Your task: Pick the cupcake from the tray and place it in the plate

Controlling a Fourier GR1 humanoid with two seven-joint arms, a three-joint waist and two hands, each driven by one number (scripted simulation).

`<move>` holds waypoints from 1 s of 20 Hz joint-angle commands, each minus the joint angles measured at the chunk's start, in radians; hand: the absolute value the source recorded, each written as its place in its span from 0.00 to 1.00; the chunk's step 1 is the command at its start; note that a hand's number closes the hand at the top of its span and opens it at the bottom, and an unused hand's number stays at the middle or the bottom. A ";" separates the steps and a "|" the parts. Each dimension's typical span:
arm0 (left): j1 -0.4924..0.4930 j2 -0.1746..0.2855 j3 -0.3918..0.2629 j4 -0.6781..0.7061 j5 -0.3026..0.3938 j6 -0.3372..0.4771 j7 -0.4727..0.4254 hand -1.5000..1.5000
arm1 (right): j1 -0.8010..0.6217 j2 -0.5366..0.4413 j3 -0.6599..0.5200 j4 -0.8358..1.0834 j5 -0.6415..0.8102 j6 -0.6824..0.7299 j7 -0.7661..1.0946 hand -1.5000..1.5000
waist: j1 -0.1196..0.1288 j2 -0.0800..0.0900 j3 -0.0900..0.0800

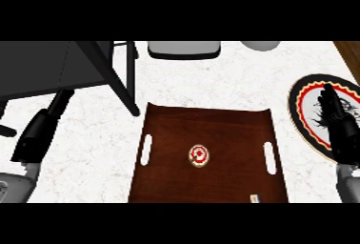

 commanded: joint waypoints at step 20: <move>0.274 -0.058 0.100 -0.012 -0.031 0.050 -0.069 0.50 | 0.189 0.300 0.368 -0.579 -0.141 -0.011 0.027 0.00 | -0.007 -0.016 -0.011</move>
